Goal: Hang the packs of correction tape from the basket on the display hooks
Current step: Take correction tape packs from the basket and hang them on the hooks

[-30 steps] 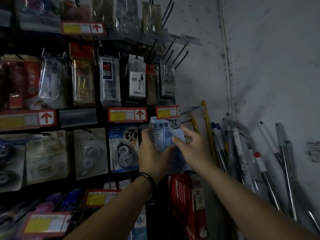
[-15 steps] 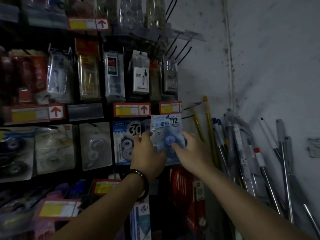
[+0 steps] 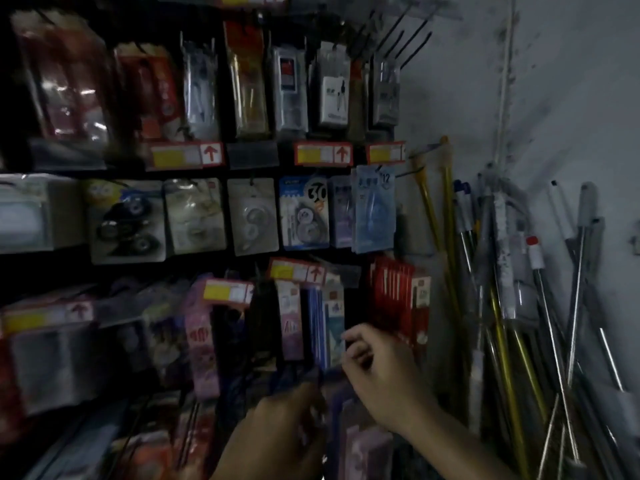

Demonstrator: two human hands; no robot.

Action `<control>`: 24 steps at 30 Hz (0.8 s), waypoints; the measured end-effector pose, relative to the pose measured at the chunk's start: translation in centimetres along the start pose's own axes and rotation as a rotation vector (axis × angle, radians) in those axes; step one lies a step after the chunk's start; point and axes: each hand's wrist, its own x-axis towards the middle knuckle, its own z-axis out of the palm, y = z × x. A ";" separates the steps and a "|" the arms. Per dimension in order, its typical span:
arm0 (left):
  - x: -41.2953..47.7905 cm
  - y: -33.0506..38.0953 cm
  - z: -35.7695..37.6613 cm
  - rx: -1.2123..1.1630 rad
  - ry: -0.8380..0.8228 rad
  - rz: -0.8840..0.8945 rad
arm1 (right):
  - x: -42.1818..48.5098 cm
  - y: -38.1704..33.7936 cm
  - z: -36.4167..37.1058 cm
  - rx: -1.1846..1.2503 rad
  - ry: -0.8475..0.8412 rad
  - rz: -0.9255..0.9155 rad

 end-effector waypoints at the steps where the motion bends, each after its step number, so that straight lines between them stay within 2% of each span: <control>1: -1.5 -1.7 1.1 0.051 -0.040 -0.065 | -1.4 0.0 1.6 -0.004 -0.070 0.030; 4: -6.9 -6.6 4.1 0.117 -0.200 -0.136 | -6.2 1.1 7.1 -0.055 -0.250 0.091; 8: -15.7 -11.0 7.2 0.199 -0.311 -0.201 | -14.1 2.8 15.1 -0.088 -0.433 0.156; 14: -25.8 -18.7 14.1 0.133 -0.487 -0.405 | -24.0 7.0 25.4 -0.205 -0.692 0.259; 19: -32.0 -23.4 18.6 0.101 -0.580 -0.499 | -29.9 11.3 31.6 -0.245 -0.821 0.446; 24: -35.6 -26.5 23.8 -0.029 -0.722 -0.582 | -37.3 18.0 37.6 -0.346 -0.984 0.666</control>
